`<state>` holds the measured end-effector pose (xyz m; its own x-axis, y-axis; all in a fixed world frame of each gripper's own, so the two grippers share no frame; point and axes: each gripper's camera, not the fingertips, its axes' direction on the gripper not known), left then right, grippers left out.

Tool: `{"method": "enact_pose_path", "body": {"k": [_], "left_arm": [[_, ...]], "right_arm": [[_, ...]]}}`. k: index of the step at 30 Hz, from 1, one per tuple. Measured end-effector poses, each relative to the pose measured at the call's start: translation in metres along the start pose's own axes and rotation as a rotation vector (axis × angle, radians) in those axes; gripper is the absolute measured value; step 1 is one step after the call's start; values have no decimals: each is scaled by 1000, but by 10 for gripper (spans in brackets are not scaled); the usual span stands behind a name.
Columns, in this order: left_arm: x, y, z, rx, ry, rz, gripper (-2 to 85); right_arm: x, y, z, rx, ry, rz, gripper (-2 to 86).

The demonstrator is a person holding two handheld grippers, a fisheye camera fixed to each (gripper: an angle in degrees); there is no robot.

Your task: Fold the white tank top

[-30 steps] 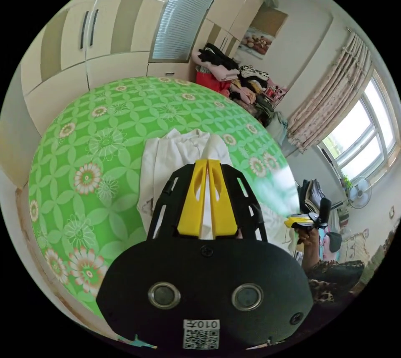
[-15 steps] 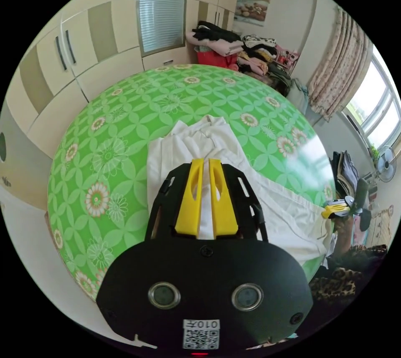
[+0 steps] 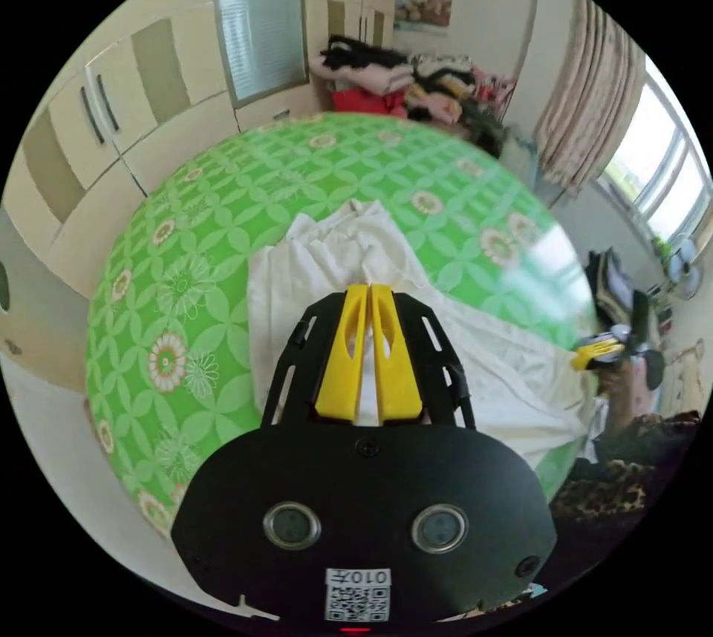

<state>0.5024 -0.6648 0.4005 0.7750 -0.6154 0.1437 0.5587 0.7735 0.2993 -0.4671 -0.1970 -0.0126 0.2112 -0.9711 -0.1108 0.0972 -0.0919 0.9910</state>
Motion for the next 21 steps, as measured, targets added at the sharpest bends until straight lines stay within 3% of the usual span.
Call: {"method": "enact_pose_path", "body": {"k": [7,11,15,19,21], "left_arm": [[-7,160,-219,418,310,41,-3],[26,313,-312,521,243,149,-3],[50,428,-336,514,149,116,-3],[24,525,-307,450,115,-134,-2],[4,554,-283,397,208,-222,-2]], "right_arm": [[25,-26,-35,-3,-20,18,29],[10,-20,-73,18,-137,-104,20],[-29,-4,-140,71,-245,-381,14],[-63,-7,-135,-153,-205,-564,12],[-81,-6,-122,-273,-159,-642,12]]}}
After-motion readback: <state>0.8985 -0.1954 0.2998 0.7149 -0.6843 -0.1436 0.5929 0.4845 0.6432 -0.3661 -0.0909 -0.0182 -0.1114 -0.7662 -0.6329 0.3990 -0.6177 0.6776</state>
